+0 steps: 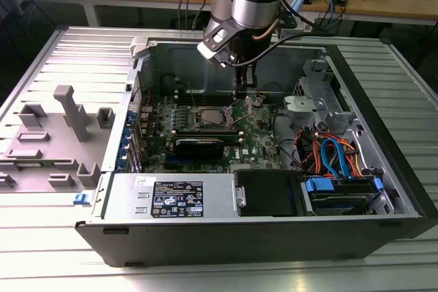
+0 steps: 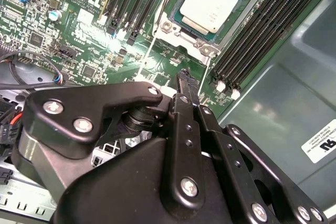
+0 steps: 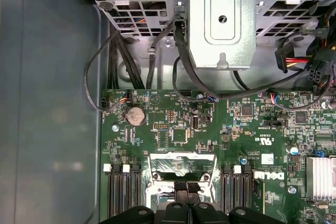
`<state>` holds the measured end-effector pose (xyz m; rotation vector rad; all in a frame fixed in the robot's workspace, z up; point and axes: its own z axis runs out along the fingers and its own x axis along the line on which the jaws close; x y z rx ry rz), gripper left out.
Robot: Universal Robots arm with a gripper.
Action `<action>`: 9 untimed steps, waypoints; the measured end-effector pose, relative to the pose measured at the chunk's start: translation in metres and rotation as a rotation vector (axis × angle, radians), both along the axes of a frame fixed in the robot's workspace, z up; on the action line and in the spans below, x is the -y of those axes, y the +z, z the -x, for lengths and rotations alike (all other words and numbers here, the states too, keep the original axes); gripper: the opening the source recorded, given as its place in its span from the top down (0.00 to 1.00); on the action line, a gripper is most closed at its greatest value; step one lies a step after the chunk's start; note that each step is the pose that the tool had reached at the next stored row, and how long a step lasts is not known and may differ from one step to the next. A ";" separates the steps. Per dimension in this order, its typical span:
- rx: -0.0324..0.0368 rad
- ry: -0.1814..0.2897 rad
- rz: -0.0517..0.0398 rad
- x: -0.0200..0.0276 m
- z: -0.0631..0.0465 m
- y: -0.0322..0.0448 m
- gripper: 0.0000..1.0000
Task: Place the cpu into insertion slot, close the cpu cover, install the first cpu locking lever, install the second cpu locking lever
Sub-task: 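Close the cpu cover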
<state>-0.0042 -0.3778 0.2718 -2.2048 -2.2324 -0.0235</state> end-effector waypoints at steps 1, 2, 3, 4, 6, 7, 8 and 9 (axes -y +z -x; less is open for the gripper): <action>0.0000 0.000 0.0000 0.0000 0.000 0.0000 0.89; 0.0000 0.000 0.0000 0.0000 0.000 0.0000 0.89; 0.0000 0.000 0.0000 0.0000 -0.001 0.0000 0.89; 0.0000 0.000 0.0000 0.0000 -0.001 0.0000 0.89; 0.0000 0.000 0.0000 0.0000 -0.001 0.0000 0.89; 0.0000 0.000 0.0000 0.0000 -0.002 0.0000 0.89; 0.0000 0.000 0.0000 0.0000 -0.002 0.0000 0.89; 0.0000 0.000 0.0000 0.0000 -0.003 0.0000 0.89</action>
